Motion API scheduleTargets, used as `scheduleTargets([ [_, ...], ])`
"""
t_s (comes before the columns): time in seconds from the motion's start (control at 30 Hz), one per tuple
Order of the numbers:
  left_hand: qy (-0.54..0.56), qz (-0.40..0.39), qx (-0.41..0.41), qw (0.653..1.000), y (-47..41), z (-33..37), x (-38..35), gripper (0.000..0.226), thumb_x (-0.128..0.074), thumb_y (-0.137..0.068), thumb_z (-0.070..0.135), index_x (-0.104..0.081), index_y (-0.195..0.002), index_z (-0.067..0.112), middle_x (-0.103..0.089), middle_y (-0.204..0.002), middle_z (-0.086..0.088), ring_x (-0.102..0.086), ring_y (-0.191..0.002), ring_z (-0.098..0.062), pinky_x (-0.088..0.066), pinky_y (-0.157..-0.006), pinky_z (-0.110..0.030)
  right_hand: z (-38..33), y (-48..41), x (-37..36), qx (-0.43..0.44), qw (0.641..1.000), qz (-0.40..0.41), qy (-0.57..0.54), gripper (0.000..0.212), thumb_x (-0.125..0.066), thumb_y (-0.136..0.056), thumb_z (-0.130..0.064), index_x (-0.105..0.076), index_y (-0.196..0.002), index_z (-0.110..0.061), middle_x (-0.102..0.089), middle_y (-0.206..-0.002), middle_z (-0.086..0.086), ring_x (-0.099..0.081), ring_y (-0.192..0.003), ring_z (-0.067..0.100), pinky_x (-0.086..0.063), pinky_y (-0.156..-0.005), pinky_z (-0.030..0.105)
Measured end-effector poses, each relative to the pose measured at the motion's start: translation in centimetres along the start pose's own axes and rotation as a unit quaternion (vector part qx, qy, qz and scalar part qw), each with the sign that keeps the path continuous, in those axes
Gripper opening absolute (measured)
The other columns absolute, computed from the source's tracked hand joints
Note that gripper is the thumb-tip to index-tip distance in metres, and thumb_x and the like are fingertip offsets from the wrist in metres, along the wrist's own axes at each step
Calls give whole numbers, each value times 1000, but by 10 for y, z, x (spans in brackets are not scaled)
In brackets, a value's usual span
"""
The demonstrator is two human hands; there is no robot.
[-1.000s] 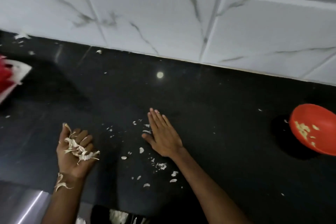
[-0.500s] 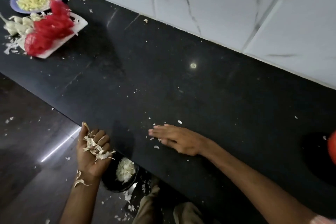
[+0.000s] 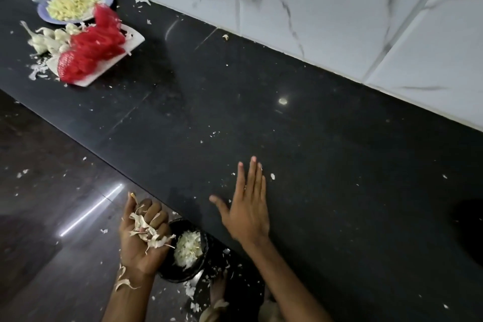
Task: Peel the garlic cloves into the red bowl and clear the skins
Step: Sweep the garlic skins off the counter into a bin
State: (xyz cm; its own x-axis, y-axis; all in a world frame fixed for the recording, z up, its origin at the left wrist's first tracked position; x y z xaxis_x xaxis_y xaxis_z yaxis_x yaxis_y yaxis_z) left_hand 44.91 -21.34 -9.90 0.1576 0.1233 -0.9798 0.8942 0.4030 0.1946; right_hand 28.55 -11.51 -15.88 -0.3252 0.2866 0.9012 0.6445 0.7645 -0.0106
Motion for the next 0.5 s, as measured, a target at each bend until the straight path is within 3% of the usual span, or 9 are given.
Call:
scheduleTargets([
  [0.1,-16,-7,-1,1000,-3,10,0,50,-27,-105,57,-39,-77,18,-28,-65,-2,-33,-67,-19,-10,-51,-21,-30,-64,-12,28,1000,2,10,83,-30,-103,-61,-3,-161,-9,11,-166,22,7,-155,37,-5,-127,47],
  [0.17,-16,-12,13,1000,-9,12,1,43,-34,-105,49,-39,-76,17,-24,-63,-1,-33,-66,-19,-11,-50,-22,-43,-101,-20,68,997,-14,15,68,-31,-107,-48,-11,-161,-13,-1,-168,18,0,-155,33,-7,-127,44],
  [0.23,-18,-14,24,999,-17,12,-1,41,-40,-104,44,-39,-74,18,-17,-59,5,-33,-62,-18,-18,-49,-25,-50,-120,-22,125,992,-35,4,50,-39,-109,-29,-36,-155,-11,-28,-162,15,-19,-152,31,-24,-123,43],
  [0.33,-45,23,22,998,-27,13,-5,43,-57,-99,38,-37,-66,20,-25,-57,2,-30,-53,-13,-22,-46,-26,-41,-100,-12,189,982,9,-22,36,-58,-91,5,-65,-126,0,-60,-130,15,-53,-127,32,-52,-99,41],
  [0.43,-63,51,33,996,-34,12,-8,47,-67,-94,36,-35,-63,23,-25,-56,3,-26,-50,-10,-8,-44,-19,-17,-45,-5,214,976,35,-20,39,-65,-85,6,-67,-124,2,-66,-125,14,-60,-121,32,-52,-101,40],
  [0.5,-26,32,53,998,-37,11,-6,44,-58,-98,40,-37,-64,21,-27,-57,1,-29,-52,-12,-9,-45,-21,1,0,4,218,975,44,-11,41,-70,-86,2,-67,-127,0,-66,-129,11,-61,-124,30,-51,-103,38],
])
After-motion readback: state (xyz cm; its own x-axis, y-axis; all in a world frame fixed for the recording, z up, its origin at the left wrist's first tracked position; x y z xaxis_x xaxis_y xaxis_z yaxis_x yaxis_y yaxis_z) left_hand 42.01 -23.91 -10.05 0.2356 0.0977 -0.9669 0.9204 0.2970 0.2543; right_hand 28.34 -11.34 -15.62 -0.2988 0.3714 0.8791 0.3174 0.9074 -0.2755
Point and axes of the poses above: each hand's wrist, its own y-axis away from the middle knuckle, its own x-axis out of the back of the hand, z = x × y, the point moved 1 cm from there along -y, towards the middle knuckle
